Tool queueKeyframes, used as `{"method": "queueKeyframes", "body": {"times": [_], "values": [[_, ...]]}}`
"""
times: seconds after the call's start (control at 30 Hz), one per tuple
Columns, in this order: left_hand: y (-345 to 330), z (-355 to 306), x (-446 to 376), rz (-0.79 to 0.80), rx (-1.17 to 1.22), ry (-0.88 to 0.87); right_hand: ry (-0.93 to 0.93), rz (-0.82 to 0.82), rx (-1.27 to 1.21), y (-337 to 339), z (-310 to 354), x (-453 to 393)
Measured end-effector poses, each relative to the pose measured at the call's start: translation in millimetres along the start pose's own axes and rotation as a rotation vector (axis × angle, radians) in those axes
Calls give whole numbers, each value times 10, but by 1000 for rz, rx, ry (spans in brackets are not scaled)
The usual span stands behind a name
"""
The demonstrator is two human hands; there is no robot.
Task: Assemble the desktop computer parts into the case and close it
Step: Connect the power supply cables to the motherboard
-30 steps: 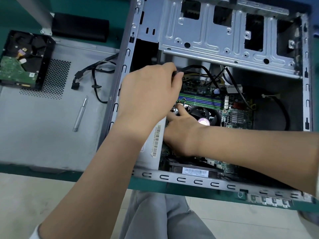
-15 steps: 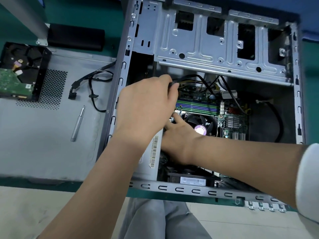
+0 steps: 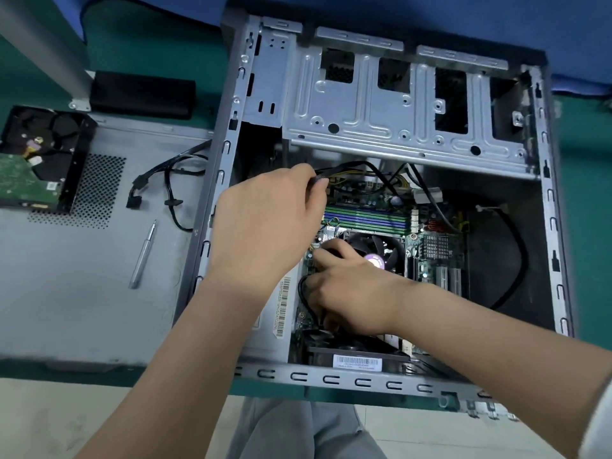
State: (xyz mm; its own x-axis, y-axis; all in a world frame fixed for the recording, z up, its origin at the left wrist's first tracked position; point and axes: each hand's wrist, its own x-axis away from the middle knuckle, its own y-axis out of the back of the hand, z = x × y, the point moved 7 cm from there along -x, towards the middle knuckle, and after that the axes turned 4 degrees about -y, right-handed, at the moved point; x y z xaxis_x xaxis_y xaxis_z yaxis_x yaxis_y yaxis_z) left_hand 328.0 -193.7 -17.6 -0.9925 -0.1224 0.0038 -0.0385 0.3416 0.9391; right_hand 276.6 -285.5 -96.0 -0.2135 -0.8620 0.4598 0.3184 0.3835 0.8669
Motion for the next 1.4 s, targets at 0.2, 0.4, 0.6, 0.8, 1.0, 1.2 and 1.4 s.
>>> {"method": "queueKeyframes", "body": {"times": [0.2,0.4,0.6,0.8,1.0,1.2,1.4], "values": [[-18,14,7,-6,2,4,-81,3,16,-28,15,-31],[-18,21,8,-26,0,-10,-166,42,34,-87,20,-74],[-7,10,21,-32,1,-33,-80,6,-12,-63,14,-19],[-10,21,14,-21,-11,-21,-120,-11,-60,-13,-6,-55],[-19,14,8,-28,-18,-12,-184,2,4,-75,19,-58],[-17,20,-3,-35,-21,-14,-115,-15,-60,-41,-6,-49],[-18,17,4,-26,-23,-6,-160,-7,-46,-52,-11,-57]]}}
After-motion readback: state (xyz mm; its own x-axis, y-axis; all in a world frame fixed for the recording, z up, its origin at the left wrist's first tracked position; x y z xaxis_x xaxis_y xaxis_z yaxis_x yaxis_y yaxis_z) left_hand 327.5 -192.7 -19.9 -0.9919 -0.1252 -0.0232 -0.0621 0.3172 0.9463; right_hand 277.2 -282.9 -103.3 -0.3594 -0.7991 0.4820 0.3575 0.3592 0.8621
